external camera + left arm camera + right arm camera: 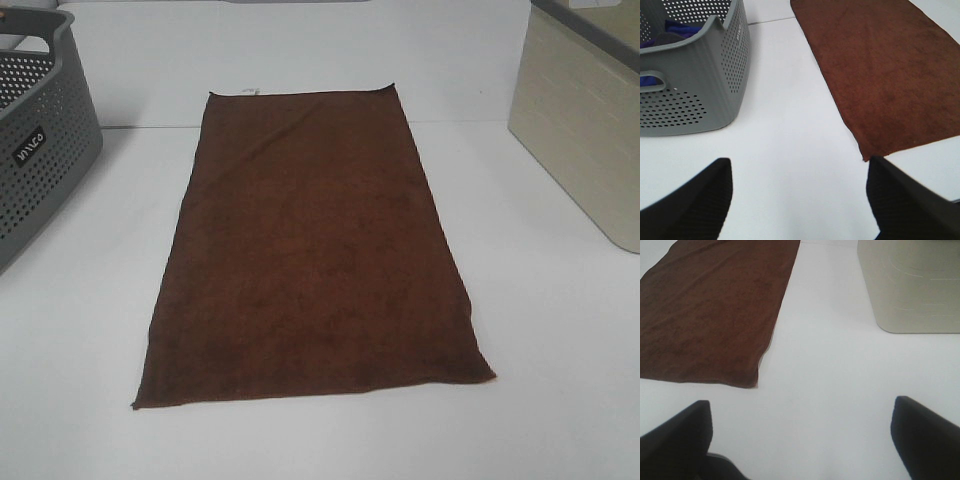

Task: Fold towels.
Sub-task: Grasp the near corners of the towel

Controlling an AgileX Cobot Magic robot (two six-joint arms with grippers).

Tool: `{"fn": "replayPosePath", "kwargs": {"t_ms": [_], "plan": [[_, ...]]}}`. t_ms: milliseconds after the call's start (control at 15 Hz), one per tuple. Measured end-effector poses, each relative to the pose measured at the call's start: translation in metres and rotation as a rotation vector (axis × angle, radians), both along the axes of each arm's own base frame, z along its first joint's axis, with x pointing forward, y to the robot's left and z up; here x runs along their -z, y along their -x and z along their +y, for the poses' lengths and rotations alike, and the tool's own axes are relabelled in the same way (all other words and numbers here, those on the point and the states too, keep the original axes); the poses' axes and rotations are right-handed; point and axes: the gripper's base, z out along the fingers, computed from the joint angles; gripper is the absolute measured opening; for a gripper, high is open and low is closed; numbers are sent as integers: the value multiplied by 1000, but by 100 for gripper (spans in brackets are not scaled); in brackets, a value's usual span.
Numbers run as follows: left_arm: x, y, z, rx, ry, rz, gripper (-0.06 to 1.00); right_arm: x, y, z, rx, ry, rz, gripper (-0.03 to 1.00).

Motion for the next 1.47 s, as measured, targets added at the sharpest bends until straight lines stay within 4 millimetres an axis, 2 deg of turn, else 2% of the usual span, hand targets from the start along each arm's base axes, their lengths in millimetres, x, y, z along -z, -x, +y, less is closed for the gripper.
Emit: {"fn": "replayPosePath", "kwargs": {"t_ms": [1467], "plan": [[0,0,0,0,0,0,71,0,0,0,0,0,0,91]]}}
